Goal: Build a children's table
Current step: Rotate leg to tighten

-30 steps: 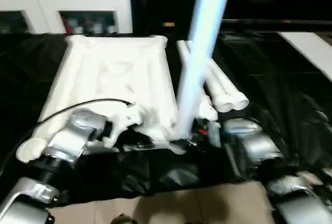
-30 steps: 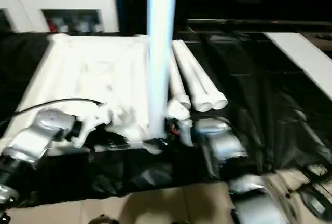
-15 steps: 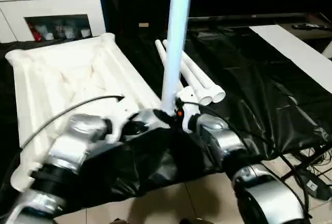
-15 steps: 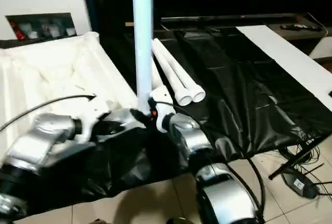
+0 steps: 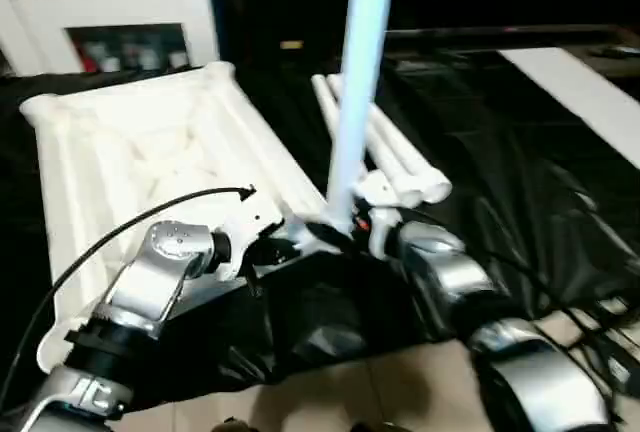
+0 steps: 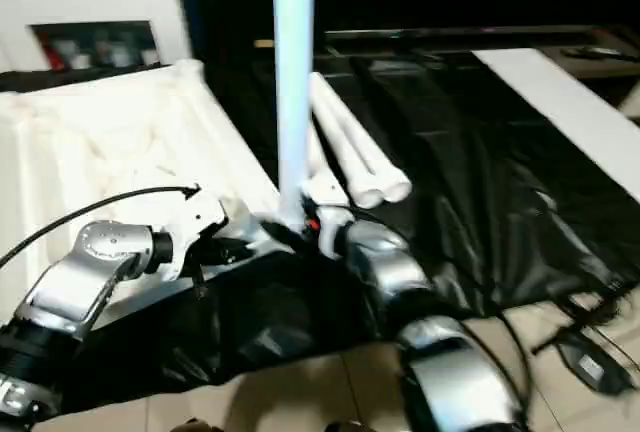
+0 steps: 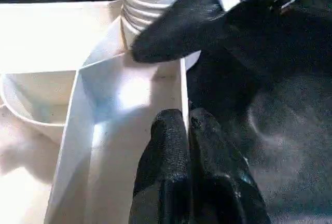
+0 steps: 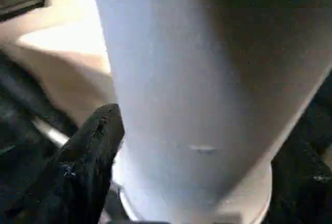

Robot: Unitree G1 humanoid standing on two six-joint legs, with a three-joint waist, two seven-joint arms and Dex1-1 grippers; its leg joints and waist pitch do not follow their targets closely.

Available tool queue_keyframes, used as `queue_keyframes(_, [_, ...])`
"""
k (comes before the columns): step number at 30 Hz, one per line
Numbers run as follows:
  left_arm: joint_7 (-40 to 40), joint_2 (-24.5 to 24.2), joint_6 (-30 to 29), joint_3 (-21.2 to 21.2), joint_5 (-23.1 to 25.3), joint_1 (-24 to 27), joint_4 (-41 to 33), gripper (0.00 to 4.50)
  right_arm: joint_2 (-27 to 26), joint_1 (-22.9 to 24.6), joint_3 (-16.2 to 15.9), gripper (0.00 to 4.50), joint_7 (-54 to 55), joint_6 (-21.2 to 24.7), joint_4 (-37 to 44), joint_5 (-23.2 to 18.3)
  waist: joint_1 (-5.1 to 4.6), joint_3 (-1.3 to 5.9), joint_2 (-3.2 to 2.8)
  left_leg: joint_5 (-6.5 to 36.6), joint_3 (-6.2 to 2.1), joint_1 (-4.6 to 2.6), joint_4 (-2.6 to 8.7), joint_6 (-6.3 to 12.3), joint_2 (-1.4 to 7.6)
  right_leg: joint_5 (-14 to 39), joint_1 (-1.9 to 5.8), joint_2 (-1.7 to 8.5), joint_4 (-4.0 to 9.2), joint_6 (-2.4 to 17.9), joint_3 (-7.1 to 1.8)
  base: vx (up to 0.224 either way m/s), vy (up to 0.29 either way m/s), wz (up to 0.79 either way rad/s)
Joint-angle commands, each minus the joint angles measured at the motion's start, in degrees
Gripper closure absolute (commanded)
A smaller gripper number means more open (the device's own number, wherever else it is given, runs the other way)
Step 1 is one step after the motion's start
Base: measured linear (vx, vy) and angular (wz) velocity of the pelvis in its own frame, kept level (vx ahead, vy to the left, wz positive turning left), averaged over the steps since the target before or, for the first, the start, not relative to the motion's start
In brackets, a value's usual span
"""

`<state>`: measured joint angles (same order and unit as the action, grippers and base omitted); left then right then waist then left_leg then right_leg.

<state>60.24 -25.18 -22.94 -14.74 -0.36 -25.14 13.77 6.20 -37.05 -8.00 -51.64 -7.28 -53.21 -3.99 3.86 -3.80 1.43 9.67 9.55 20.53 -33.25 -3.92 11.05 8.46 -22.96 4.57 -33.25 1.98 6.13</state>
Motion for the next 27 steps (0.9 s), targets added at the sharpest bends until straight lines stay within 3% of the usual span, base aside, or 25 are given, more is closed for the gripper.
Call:
queue_keyframes(1, [4.1,0.2,4.1,-1.7,-1.5,-2.8,0.5,4.5,0.6,1.9,-3.0,0.75,-8.5,0.5,3.0,-0.7,0.4,4.13,-0.85,19.0,-0.11,-1.44,4.1,2.14,2.52,18.1,1.97,3.97,3.98,11.0,-3.7,0.0,0.0,0.0])
queue_keyframes(4, [5.5,-0.3,5.3,-2.0,-1.4,-3.4,2.0,4.5,2.0,2.8,-3.7,0.75,-12.7,1.1,4.9,-1.5,1.21,4.41,-1.12,13.6,-0.01,-0.66,4.1,2.76,2.62,12.9,2.75,3.86,2.99,12.4,-3.71,0.0,0.0,0.0])
queue_keyframes(8, [7.4,-0.9,7.6,-2.5,-0.6,-5.1,5.9,4.5,4.3,4.2,-5.3,1.12,-19.1,2.4,7.9,-2.0,1.94,4.55,-1.26,13.0,0.1,-0.71,3.96,2.62,2.61,10.8,2.92,3.84,2.59,13.1,-3.7,0.0,0.0,0.0])
queue_keyframes(16, [9.4,-1.6,11.8,-2.8,0.5,-7.4,12.7,4.5,5.6,6.5,-7.8,1.69,-24.6,6.3,12.9,-1.7,2.48,3.97,-0.92,18.4,-0.19,-1.0,4.41,0.71,2.59,23.4,2.71,4.27,4.07,9.4,-3.64,0.0,0.0,0.0])
queue_keyframes(20, [9.8,-1.8,12.0,-2.8,0.3,-7.3,12.8,4.5,4.9,6.2,-7.8,1.72,-24.1,6.5,12.6,-1.6,2.39,3.98,-0.85,19.0,-0.33,-1.18,4.41,0.33,2.63,25.9,2.55,4.48,4.33,8.7,-3.63,0.0,0.0,0.0])
queue_keyframes(23, [9.5,-2.0,12.1,-2.6,0.1,-6.9,12.6,4.5,3.5,5.6,-6.8,1.73,-21.2,6.6,11.3,-1.6,2.31,4.03,-0.79,18.3,-0.37,-1.05,4.46,0.37,2.66,25.3,2.58,4.43,4.2,8.6,-3.63,0.0,0.0,0.0])
queue_keyframes(25, [6.5,-1.3,10.8,-1.4,0.1,-6.6,11.9,4.5,0.5,3.2,-3.9,1.73,-11.1,7.7,6.8,-0.7,2.19,4.0,-0.92,18.3,-0.34,-1.09,4.45,0.24,2.65,24.9,2.45,4.45,4.17,8.9,-3.7,0.0,0.0,0.0])
queue_keyframes(26, [4.8,-0.8,10.0,-0.8,0.2,-6.4,11.5,4.5,-0.7,2.0,-2.6,1.73,-6.3,8.8,4.4,-0.3,1.06,3.68,-0.8,19.9,-0.76,-0.76,4.59,-1.09,2.34,28.4,2.56,4.51,4.19,8.4,-3.4,0.0,0.0,0.0])
queue_keyframes(27, [4.6,-0.7,9.9,-0.7,0.2,-6.4,11.4,4.5,-0.9,1.8,-2.5,1.73,-5.7,8.7,4.1,-0.2,0.87,3.64,-0.81,20.7,-0.91,-0.88,4.6,-1.38,2.27,30.4,2.58,4.6,4.5,7.6,-3.22,0.0,0.0,0.0])
